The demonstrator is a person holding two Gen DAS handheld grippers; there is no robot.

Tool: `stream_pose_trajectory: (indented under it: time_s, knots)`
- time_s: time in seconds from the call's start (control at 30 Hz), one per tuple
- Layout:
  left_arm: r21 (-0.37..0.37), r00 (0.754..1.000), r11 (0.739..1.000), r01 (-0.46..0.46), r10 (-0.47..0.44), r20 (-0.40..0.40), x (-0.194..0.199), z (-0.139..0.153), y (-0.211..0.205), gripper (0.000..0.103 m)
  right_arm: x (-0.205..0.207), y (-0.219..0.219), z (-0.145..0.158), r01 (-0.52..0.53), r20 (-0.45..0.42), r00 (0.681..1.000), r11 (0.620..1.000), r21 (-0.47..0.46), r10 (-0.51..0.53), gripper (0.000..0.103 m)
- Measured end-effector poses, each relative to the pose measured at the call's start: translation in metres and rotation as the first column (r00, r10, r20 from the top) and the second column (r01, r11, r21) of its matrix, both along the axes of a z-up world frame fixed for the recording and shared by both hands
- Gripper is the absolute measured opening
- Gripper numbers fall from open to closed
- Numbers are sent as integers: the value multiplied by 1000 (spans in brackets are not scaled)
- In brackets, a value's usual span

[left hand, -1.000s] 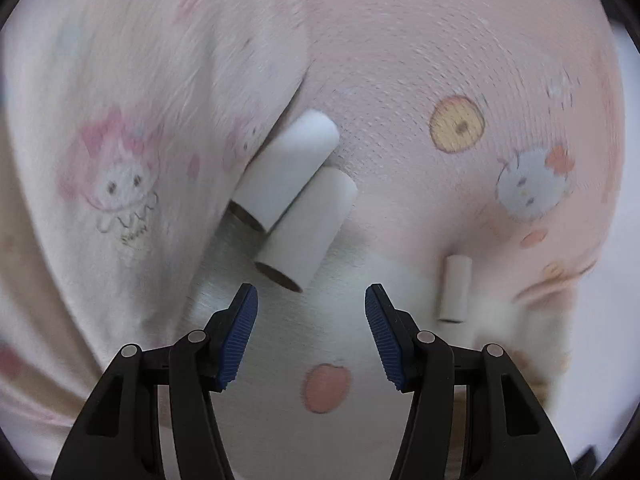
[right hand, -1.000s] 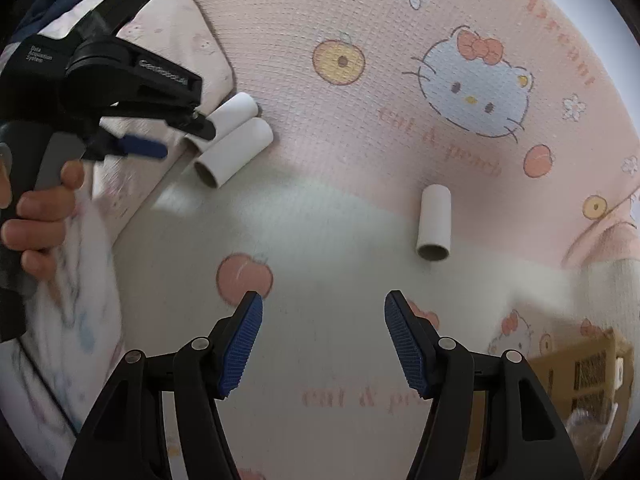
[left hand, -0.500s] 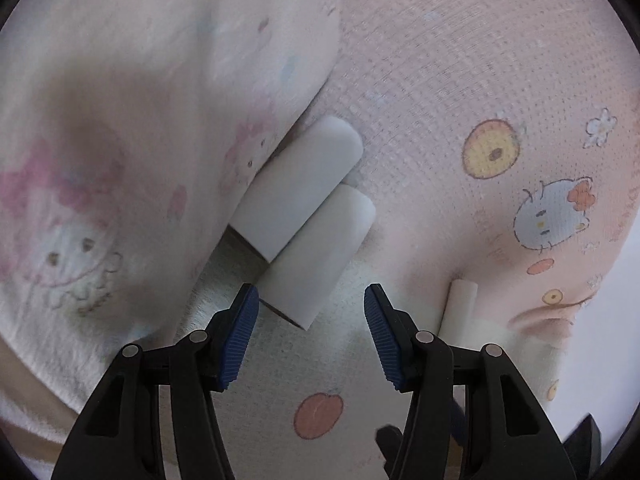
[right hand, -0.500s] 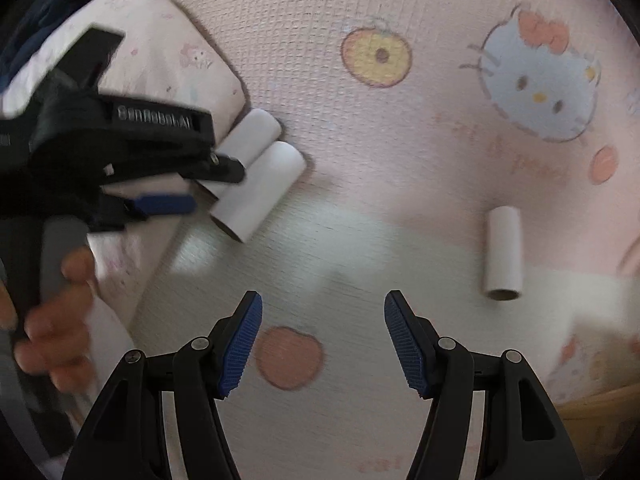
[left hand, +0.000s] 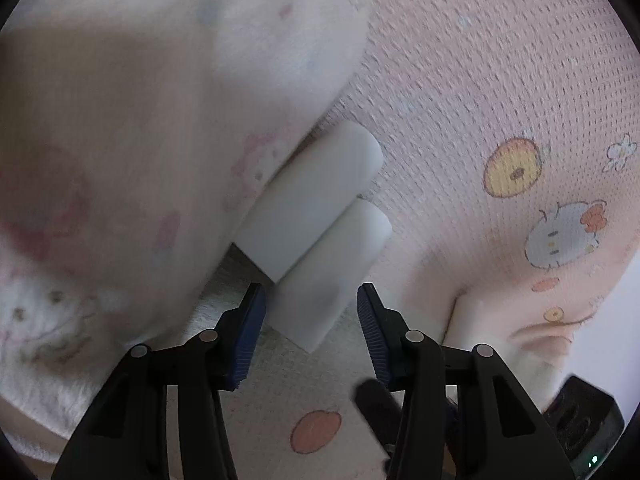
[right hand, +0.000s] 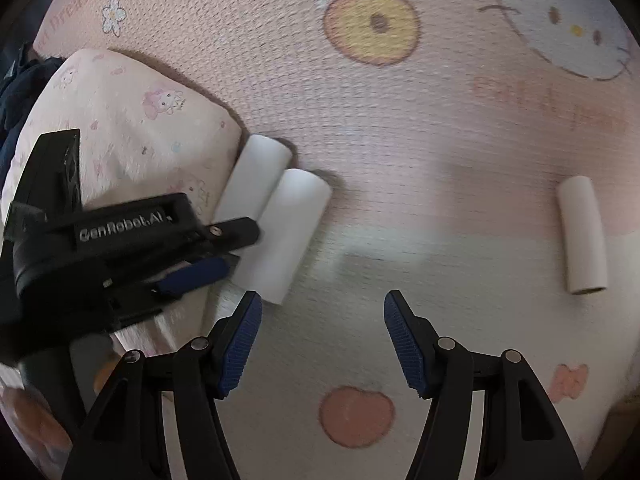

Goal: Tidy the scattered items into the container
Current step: 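Close the right gripper on another white tube lying on the mat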

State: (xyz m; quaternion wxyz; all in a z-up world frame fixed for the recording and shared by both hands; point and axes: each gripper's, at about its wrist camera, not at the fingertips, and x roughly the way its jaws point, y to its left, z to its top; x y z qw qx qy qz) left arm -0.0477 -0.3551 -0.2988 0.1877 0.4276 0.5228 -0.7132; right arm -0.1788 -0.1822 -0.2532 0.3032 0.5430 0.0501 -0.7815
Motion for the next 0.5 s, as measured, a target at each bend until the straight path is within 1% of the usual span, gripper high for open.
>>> stream_pose_trajectory:
  time_s: [0.03,0.13,0.27,0.4,0.43,0.47,0.5]
  knots:
    - [6,1000,1000,3,-3,0,-1,-1,0,42,-1,-3,-2,-7,12,1000,1000,-7,7,61]
    - [47,1000,999,15,-14,-17,-5,-6,1,36,-3,-13,-10,-20,48,999,1000,-23,21,61]
    - [97,998,994,53,-50,-37,-12,-12,3,36,-6,-19,-17,-19,61,998,1000,-23,20,61]
    - [121,995,988,95,-91,-35,-18,-17,8,36,-11,-19,-23,-4,97,995,999,-32,7,61]
    - [121,995,988,100,-97,-29,-19,-18,9,36,-12,-19,-24,0,103,995,1000,-31,3,60]
    - [120,995,988,101,-98,-27,-20,-18,9,36,-13,-19,-25,3,110,994,1000,-29,0,54]
    - [121,995,988,101,-98,-31,-21,-18,9,36,-15,-18,-26,8,117,993,1000,-29,-5,51]
